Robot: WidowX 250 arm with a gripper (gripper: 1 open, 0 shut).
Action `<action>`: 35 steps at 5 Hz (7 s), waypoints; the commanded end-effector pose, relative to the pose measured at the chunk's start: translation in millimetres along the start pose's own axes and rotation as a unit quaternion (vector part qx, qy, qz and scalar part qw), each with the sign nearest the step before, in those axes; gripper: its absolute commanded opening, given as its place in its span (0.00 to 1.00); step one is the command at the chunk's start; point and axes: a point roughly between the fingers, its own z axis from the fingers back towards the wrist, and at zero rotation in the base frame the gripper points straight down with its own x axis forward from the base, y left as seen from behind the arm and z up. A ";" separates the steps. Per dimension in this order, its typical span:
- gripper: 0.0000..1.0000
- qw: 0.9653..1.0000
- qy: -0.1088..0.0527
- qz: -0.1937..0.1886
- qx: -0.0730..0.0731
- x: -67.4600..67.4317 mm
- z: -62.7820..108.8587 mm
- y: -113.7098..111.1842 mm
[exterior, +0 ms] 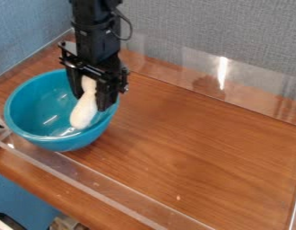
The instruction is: Put the mushroom in the blue bowl
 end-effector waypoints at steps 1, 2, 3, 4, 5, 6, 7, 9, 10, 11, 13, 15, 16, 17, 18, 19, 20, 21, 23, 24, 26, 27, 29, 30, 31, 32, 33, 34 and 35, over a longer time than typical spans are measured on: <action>0.00 0.999 -0.037 -0.003 0.013 9.6 16.6 2.5; 0.00 0.999 -0.041 -0.004 0.015 12.1 16.0 2.8; 0.00 0.999 -0.045 -0.005 0.016 14.2 16.2 3.2; 0.00 0.999 -0.049 -0.006 0.018 16.6 15.9 3.4; 0.00 0.998 -0.053 -0.008 0.020 19.1 16.1 4.1; 0.00 0.998 -0.056 -0.009 0.023 21.5 16.4 6.0; 0.00 0.998 -0.060 -0.009 0.026 24.2 16.7 8.9; 0.00 0.998 -0.062 -0.008 0.029 28.0 12.4 14.6; 0.00 0.998 -0.063 -0.008 0.030 29.4 10.9 17.2; 0.00 0.997 -0.064 -0.008 0.031 30.6 9.4 19.3; 0.00 0.998 -0.060 -0.008 0.030 32.6 0.4 21.8; 0.00 0.998 -0.059 -0.010 0.030 34.9 -7.0 21.5; 0.00 0.998 -0.059 -0.011 0.030 35.7 -9.5 21.1; 0.00 0.998 -0.058 -0.012 0.030 35.8 -11.4 21.1; 0.00 0.998 -0.056 -0.012 0.030 35.3 -14.7 22.2; 0.00 0.998 -0.052 -0.011 0.030 34.7 -18.1 24.7; 0.00 0.998 -0.048 -0.009 0.032 33.4 -20.6 27.8; 0.00 0.998 -0.044 -0.007 0.033 33.0 -23.8 31.0; 0.00 0.999 -0.042 -0.005 0.034 32.4 -27.5 35.9; 0.00 0.998 -0.043 -0.003 0.035 33.2 -28.1 38.3; 0.00 0.998 -0.047 0.001 0.035 34.9 -28.4 42.5; 0.00 0.998 -0.049 0.003 0.036 35.9 -28.0 44.5; 0.00 0.998 -0.053 0.007 0.037 37.9 -27.0 48.2; 0.00 0.998 -0.055 0.008 0.038 38.9 -26.0 49.9; 0.00 0.998 -0.057 0.010 0.038 39.9 -25.0 51.5; 0.00 0.997 -0.064 0.010 0.039 38.0 -19.9 51.7; 0.00 0.997 -0.070 0.011 0.039 36.0 -14.8 51.9; 0.00 0.996 -0.076 0.011 0.040 33.8 -10.2 52.0; 0.00 0.996 -0.079 0.011 0.041 32.2 -7.7 51.8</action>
